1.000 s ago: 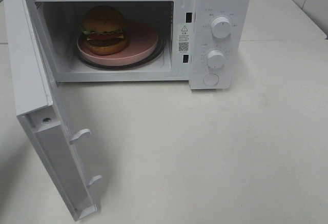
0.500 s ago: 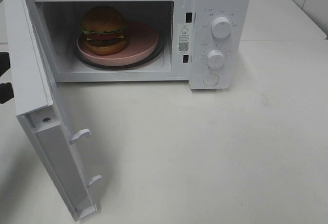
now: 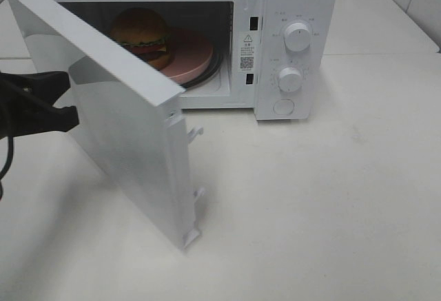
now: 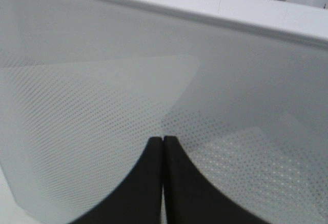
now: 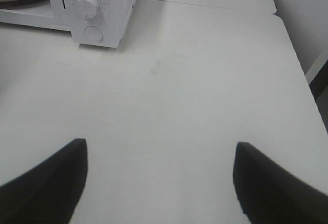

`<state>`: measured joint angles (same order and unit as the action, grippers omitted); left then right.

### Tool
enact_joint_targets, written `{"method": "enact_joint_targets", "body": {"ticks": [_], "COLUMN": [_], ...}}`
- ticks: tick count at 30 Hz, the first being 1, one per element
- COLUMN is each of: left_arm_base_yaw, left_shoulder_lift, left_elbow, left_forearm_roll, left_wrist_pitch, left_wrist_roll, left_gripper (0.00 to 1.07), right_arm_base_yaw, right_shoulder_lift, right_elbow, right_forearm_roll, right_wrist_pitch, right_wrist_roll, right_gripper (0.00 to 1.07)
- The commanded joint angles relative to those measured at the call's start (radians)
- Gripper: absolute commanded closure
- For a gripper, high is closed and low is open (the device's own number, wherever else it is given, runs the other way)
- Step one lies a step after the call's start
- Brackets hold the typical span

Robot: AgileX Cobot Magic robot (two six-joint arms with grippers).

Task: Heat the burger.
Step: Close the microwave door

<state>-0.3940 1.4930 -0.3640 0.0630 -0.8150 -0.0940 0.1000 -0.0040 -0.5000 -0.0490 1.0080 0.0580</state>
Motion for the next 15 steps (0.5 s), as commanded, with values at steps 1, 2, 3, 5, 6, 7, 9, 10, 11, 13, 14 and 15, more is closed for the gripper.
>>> {"method": "enact_joint_targets", "body": {"ticks": [1, 2, 3, 5, 6, 7, 9, 10, 11, 13, 14, 15], "left_arm_base_yaw": [-0.061, -0.096, -0.096, -0.133, -0.15, -0.181, -0.206, -0.216, -0.216, -0.248, -0.248, -0.267], "left_shoulder_lift": [0.037, 0.06, 0.06, 0.083, 0.095, 0.117, 0.138, 0.147, 0.147, 0.176, 0.176, 0.199], "left_elbow": [-0.054, -0.086, -0.086, -0.123, -0.136, -0.17, -0.199, -0.211, -0.211, -0.263, -0.263, -0.298], "left_forearm_roll": [-0.095, -0.139, -0.139, -0.186, -0.203, -0.239, -0.267, -0.274, -0.274, -0.294, -0.294, -0.311], "left_wrist_pitch": [-0.014, -0.012, -0.012, -0.011, -0.011, -0.011, -0.01, -0.009, -0.009, -0.004, -0.004, -0.001], "left_wrist_roll": [0.034, 0.052, 0.052, 0.076, 0.087, 0.109, 0.128, 0.133, 0.133, 0.146, 0.146, 0.146], "left_gripper": [1.07, 1.07, 1.07, 1.07, 1.07, 1.07, 1.07, 1.07, 1.07, 1.07, 1.07, 1.07], "right_arm_base_yaw": [-0.005, -0.005, -0.005, -0.005, -0.005, -0.005, -0.005, -0.005, -0.005, -0.005, -0.005, -0.005], "right_shoulder_lift": [-0.027, -0.027, -0.027, -0.027, -0.027, -0.027, -0.027, -0.027, -0.027, -0.027, -0.027, -0.027], "right_elbow": [0.002, 0.002, 0.002, 0.002, 0.002, 0.002, 0.002, 0.002, 0.002, 0.002, 0.002, 0.002], "right_forearm_roll": [-0.001, -0.001, -0.001, -0.001, -0.001, -0.001, -0.001, -0.001, -0.001, -0.001, -0.001, -0.001], "right_wrist_pitch": [-0.013, -0.013, -0.013, -0.013, -0.013, -0.013, -0.013, -0.013, -0.013, -0.013, -0.013, -0.013], "right_wrist_roll": [-0.015, -0.015, -0.015, -0.015, -0.015, -0.015, -0.015, -0.015, -0.015, -0.015, -0.015, -0.015], "right_gripper": [0.31, 0.31, 0.31, 0.31, 0.31, 0.31, 0.31, 0.31, 0.31, 0.31, 0.31, 0.31]}}
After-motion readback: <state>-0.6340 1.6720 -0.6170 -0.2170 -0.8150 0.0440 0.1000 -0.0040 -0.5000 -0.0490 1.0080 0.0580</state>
